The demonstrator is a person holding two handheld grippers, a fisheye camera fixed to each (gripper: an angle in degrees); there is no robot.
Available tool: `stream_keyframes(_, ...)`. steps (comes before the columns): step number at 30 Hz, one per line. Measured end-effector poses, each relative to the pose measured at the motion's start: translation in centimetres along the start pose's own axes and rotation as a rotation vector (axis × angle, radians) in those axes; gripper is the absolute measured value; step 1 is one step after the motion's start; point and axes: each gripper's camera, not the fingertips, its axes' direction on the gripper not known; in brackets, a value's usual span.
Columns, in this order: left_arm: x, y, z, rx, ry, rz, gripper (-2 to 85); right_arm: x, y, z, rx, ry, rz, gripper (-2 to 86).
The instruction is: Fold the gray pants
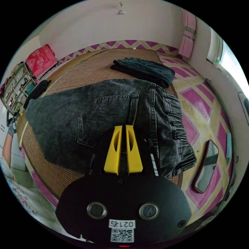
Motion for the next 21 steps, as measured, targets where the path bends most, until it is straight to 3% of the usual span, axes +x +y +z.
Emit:
stream_keyframes(3, 4.7, -0.3, -3.1, 0.118, 0.057, 0.248, -0.4, -0.7, -1.9, -3.5, 0.142, -0.021, -0.132, 5.8)
stream_keyframes(7, 12.4, -2.3, -1.4, 0.096, 0.166, 0.497, 3.3, -1.0, -8.3, -2.8, 0.091, -0.029, -0.315, 9.7)
stream_keyframes(11, 18.9, -4.7, 4.1, -0.045, 0.320, 0.702, 7.2, -1.1, -13.5, 0.7, -0.043, 0.000, -0.460, 10.2)
stream_keyframes(14, 22.9, -5.7, 7.5, -0.147, 0.260, 0.837, 8.9, -0.9, -16.4, 3.0, -0.093, 0.023, -0.555, 10.7)
stream_keyframes(17, 24.4, -6.5, 9.5, -0.218, 0.271, 0.885, 9.2, -0.1, -18.4, 4.3, -0.173, -0.056, -0.611, 9.8)
stream_keyframes(21, 24.3, -7.2, 9.8, -0.263, 0.315, 0.914, 8.8, 1.6, -19.0, 3.6, -0.262, -0.219, -0.689, 1.9)
